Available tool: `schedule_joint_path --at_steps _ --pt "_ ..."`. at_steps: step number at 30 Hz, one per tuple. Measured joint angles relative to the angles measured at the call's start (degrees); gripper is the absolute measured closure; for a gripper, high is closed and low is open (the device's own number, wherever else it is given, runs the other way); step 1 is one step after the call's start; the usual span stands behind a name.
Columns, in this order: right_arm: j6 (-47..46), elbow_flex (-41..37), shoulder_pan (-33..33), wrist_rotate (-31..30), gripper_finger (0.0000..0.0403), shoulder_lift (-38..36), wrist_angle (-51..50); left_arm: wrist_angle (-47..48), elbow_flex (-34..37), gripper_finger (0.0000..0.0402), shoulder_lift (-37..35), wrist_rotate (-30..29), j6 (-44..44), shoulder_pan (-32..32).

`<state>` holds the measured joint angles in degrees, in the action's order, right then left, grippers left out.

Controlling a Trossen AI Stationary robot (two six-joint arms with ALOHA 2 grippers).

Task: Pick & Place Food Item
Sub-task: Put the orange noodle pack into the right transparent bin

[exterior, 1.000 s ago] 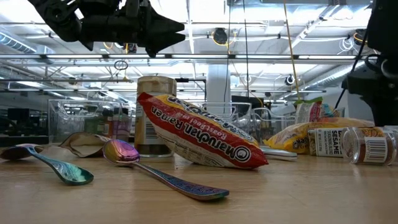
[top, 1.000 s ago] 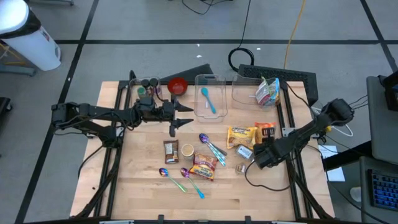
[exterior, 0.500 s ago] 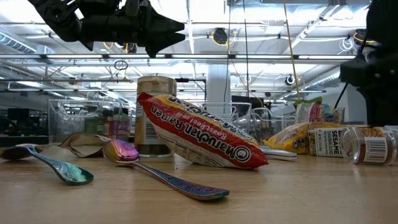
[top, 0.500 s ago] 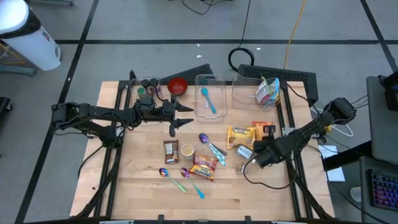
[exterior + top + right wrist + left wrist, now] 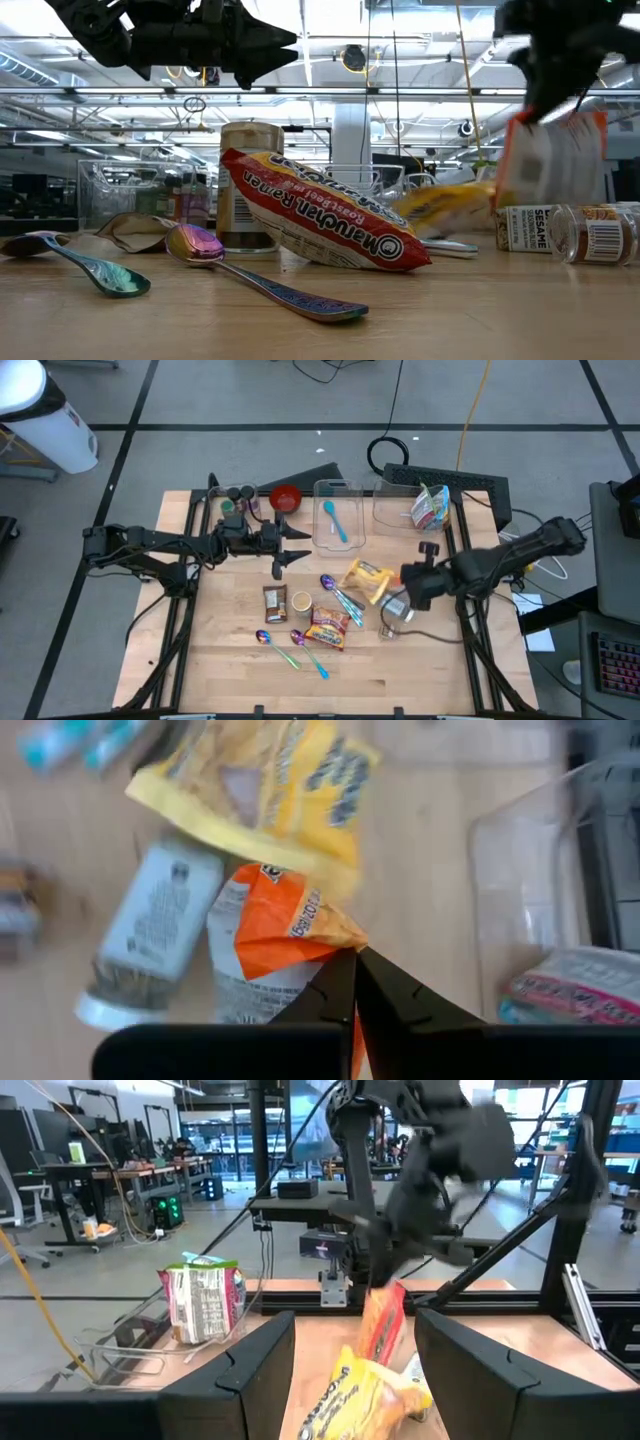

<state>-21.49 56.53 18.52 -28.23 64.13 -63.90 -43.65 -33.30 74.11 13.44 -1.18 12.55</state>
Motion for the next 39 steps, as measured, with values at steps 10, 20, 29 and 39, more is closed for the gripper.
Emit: schedule_joint_path --at_steps 10,20,29,39 --pt "2.9 6.5 -13.1 7.0 0.0402 -7.3 9.9 0.1 0.0 0.0186 0.0 0.1 -2.9 -2.8" --pt "0.6 6.5 -30.0 18.6 0.0402 -8.9 19.0 0.1 0.0 0.0186 0.0 0.2 -3.0 -5.8" --pt "-0.8 6.5 -45.7 28.1 0.0403 -8.9 26.2 2.8 0.0 0.0186 0.0 3.8 -4.3 -8.1" --pt "-0.3 6.5 -59.1 33.0 0.0403 -7.0 29.6 8.1 0.0 0.0186 0.0 4.7 -4.5 -11.6"
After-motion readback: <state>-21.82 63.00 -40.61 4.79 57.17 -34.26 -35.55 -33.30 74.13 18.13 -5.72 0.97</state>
